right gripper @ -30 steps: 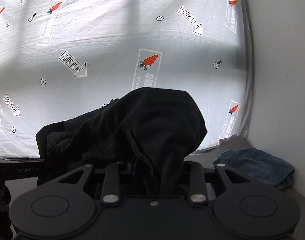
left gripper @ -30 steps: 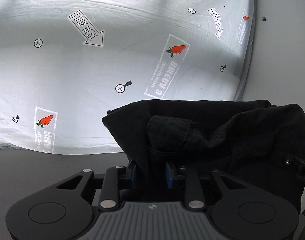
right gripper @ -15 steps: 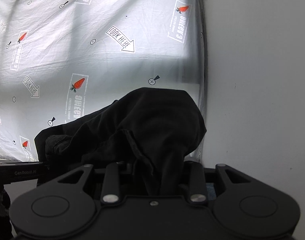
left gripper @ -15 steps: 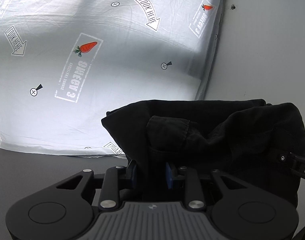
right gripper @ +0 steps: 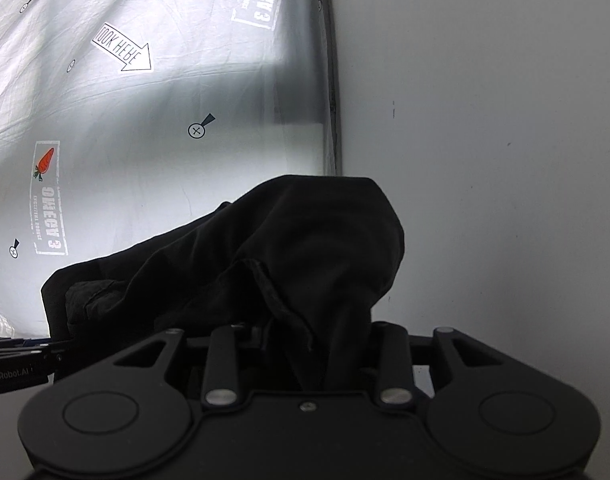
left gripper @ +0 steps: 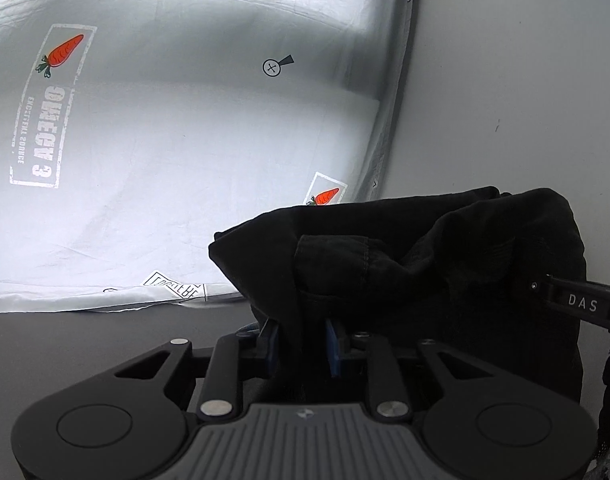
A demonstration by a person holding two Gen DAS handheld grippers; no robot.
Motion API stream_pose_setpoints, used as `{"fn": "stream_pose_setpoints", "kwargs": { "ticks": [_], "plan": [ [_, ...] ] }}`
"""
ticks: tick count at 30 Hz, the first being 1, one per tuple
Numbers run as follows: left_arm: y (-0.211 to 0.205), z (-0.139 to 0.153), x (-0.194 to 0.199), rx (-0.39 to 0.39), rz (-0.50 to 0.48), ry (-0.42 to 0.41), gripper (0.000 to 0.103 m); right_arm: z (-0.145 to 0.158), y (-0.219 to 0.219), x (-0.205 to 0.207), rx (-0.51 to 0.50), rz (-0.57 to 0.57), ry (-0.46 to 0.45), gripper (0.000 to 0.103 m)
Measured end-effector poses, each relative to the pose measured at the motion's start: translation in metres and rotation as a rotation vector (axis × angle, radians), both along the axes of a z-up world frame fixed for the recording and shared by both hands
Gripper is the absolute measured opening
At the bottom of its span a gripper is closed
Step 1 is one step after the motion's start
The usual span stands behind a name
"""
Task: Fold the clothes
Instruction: 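Carry the folded trousers with both tools onto the blue jeans and release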
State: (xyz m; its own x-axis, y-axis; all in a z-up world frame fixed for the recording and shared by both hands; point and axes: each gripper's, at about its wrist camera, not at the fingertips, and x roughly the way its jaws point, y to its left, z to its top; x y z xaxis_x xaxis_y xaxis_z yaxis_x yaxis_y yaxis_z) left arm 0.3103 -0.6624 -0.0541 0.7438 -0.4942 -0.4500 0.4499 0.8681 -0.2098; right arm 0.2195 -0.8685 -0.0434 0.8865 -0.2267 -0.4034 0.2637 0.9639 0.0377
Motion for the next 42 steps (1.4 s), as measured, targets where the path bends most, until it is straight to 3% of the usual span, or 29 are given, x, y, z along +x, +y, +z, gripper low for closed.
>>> {"fn": "stream_pose_setpoints", "kwargs": {
  "ticks": [5,9,11,13,18,20,22,25,28,31,32,33,35,37,39,42],
  "plan": [
    [-0.031,-0.043,0.053,0.079,0.023,0.053,0.024,-0.054,-0.032,0.087,0.012,0.034,0.167,0.042],
    [-0.036,-0.056,0.068,0.109,0.017,0.016,0.026,-0.109,-0.032,0.147,-0.142,-0.051,0.298,0.050],
    [-0.039,-0.059,0.075,0.117,0.006,-0.007,0.030,-0.116,-0.032,0.154,-0.186,-0.042,0.278,0.054],
    [-0.043,-0.062,0.083,0.127,-0.008,-0.027,0.039,-0.120,-0.035,0.153,-0.164,-0.044,0.232,0.057],
    [-0.063,-0.084,0.121,0.163,-0.024,-0.012,0.041,-0.139,-0.030,0.169,-0.231,-0.004,0.181,0.056],
    [-0.067,-0.091,0.132,0.143,-0.025,0.004,0.042,-0.143,-0.036,0.182,-0.184,0.036,0.156,0.056],
    [-0.074,-0.096,0.138,0.148,-0.023,-0.005,0.045,-0.154,-0.042,0.200,-0.161,0.069,0.171,0.056],
    [-0.088,-0.112,0.149,0.168,-0.019,-0.012,0.052,-0.175,-0.043,0.221,-0.220,0.067,0.251,0.058],
    [-0.095,-0.128,0.154,0.225,-0.019,-0.041,0.056,-0.165,-0.032,0.214,-0.282,0.054,0.242,0.061],
    [-0.089,-0.135,0.146,0.199,-0.010,-0.067,0.058,-0.143,-0.006,0.190,-0.495,0.006,0.112,0.079],
    [-0.089,-0.136,0.144,0.202,-0.004,-0.075,0.059,-0.137,0.004,0.185,-0.570,0.002,0.049,0.092],
    [-0.089,-0.138,0.143,0.205,0.001,-0.082,0.060,-0.134,0.010,0.183,-0.598,0.012,0.009,0.094],
    [-0.088,-0.140,0.141,0.198,0.007,-0.089,0.061,-0.139,0.009,0.191,-0.511,0.069,0.021,0.092],
    [-0.082,-0.139,0.140,0.178,-0.002,-0.077,0.061,-0.165,-0.008,0.206,-0.312,0.136,0.115,0.083],
    [-0.070,-0.133,0.138,0.128,-0.024,-0.036,0.061,-0.197,-0.027,0.214,-0.200,0.139,0.148,0.086],
    [-0.046,-0.118,0.127,0.048,-0.044,0.001,0.066,-0.199,-0.059,0.216,-0.025,0.145,0.159,0.088]
  ]
}}
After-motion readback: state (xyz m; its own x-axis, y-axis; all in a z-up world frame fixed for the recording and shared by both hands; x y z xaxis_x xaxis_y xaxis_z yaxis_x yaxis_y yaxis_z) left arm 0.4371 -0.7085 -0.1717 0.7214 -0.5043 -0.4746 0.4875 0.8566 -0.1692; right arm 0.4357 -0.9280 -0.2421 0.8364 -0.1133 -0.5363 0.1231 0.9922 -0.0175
